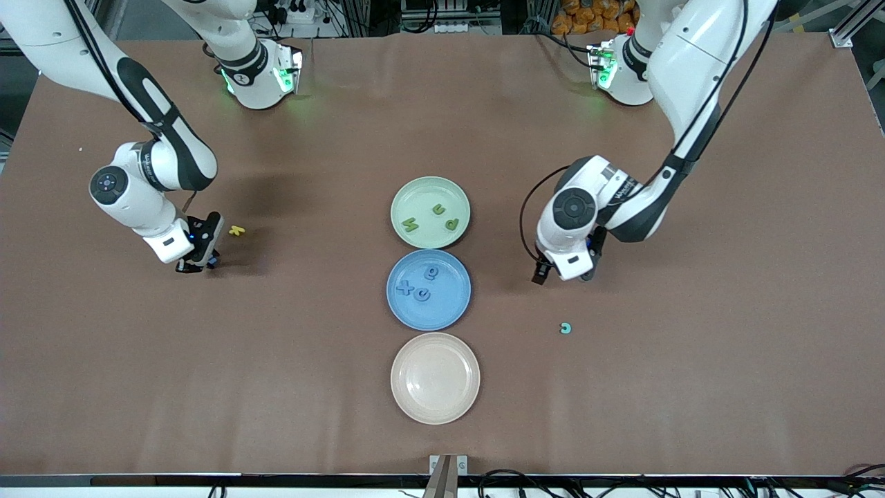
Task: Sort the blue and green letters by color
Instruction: 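Lift the blue m with the right gripper while the left gripper reaches B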
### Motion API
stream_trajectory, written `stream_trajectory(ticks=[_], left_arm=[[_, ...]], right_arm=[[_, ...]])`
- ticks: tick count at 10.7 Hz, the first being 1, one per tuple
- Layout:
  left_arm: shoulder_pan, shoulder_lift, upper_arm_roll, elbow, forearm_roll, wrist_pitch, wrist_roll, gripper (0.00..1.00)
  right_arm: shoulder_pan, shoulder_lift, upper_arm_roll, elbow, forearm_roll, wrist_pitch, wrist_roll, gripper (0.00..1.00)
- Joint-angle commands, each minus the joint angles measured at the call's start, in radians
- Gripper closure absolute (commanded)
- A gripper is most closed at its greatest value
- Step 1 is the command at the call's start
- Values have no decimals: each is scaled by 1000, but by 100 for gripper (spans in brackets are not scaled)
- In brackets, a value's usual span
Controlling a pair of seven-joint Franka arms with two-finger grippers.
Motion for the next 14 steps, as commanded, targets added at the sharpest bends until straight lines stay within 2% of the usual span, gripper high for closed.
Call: stream_trajectory(ticks=[1, 3, 5, 8, 10, 13, 14], left_arm=[[38, -32, -11, -48, 23, -1, -62, 0], [50, -41, -11, -83, 24, 20, -77, 0], [71, -89, -11, -146, 24, 55, -82, 0], [96, -147, -11, -241, 26, 130, -80, 0], [95, -155, -9, -283, 26, 187, -80, 0], [96, -155, -6, -332, 50, 229, -89, 0], [104, -149, -5, -341, 79, 244, -106, 0]], right_arm=[[-5, -1, -5, 23, -17, -40, -26, 100], [-5, -13, 0, 101, -8, -159, -22, 100], [1, -11, 9, 219, -5, -338, 22, 100], [38, -4, 84, 314, 3, -419, 273, 100], [105, -5, 133, 357, 103, -448, 491, 100], [269, 2, 133, 437, 260, -462, 801, 100], [326, 10, 133, 474, 286, -462, 949, 100]])
